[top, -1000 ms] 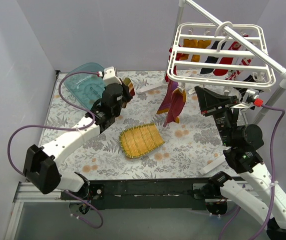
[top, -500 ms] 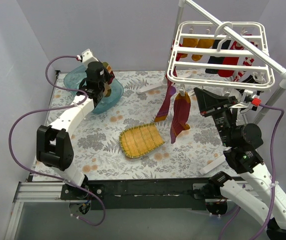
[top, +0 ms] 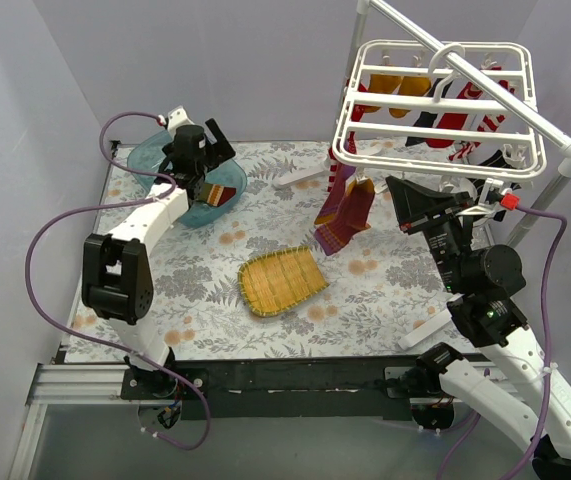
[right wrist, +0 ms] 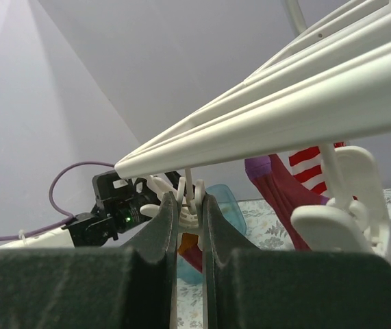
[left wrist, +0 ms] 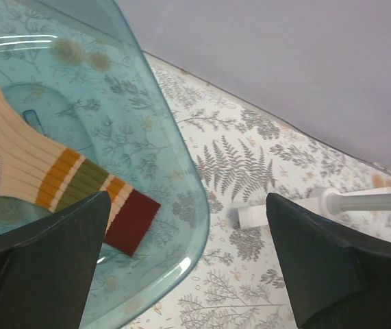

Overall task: Remove the socks clipped to the hanger
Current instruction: Place the sock in the bin, then remove the sock from the hanger.

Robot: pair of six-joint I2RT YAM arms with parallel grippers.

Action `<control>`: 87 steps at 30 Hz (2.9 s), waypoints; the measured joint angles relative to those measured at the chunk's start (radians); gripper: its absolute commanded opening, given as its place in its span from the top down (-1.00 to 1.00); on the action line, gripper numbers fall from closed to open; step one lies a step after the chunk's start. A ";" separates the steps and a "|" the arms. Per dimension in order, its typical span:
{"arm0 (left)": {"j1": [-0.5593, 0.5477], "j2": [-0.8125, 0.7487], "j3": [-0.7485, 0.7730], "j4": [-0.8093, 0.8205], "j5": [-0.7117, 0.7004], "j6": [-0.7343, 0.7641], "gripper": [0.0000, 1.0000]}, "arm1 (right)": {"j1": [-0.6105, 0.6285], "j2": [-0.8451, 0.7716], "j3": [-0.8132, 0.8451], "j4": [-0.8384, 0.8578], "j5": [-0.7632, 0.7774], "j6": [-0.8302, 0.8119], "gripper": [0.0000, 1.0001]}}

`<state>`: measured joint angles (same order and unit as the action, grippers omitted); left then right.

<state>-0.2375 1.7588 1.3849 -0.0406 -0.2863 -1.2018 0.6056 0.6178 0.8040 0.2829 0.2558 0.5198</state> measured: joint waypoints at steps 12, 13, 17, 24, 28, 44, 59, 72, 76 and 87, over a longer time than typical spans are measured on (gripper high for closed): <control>-0.056 -0.340 -0.218 0.084 0.188 -0.043 -0.64 | 0.000 0.002 0.000 -0.016 -0.002 0.000 0.97; -0.082 -0.368 -0.245 0.097 0.201 -0.037 -0.63 | 0.000 0.002 0.000 -0.020 -0.002 0.000 0.97; -0.249 -0.463 -0.341 0.154 0.280 0.002 -0.54 | 0.000 0.000 0.000 -0.027 -0.008 0.001 0.97; -0.400 -0.525 -0.464 0.267 0.475 0.060 -0.52 | 0.000 -0.004 0.000 -0.032 -0.020 0.002 0.97; -0.446 -0.511 -0.466 0.327 0.566 0.101 -0.52 | 0.000 -0.004 0.000 -0.042 -0.023 0.005 0.97; -0.647 -0.242 -0.330 0.397 0.660 0.193 -0.31 | 0.000 -0.018 0.000 -0.066 -0.027 0.001 0.97; -0.800 -0.257 -0.333 0.460 0.514 0.190 1.00 | 0.000 -0.054 -0.002 -0.130 -0.038 -0.002 -0.24; -0.826 -0.283 -0.321 0.403 0.423 0.139 1.00 | 0.000 -0.245 -0.118 -0.269 -0.068 0.013 -0.48; -0.827 -0.283 -0.306 0.389 0.417 0.135 1.00 | 0.000 -0.338 -0.236 -0.305 -0.071 0.017 -0.57; -0.832 -0.276 -0.269 0.375 0.417 0.131 1.00 | 0.000 -0.477 -0.455 -0.344 -0.092 0.000 -0.66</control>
<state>-1.0691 1.4826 1.1156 0.3347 0.1307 -1.0710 0.6052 0.1406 0.3489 -0.0616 0.1642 0.5201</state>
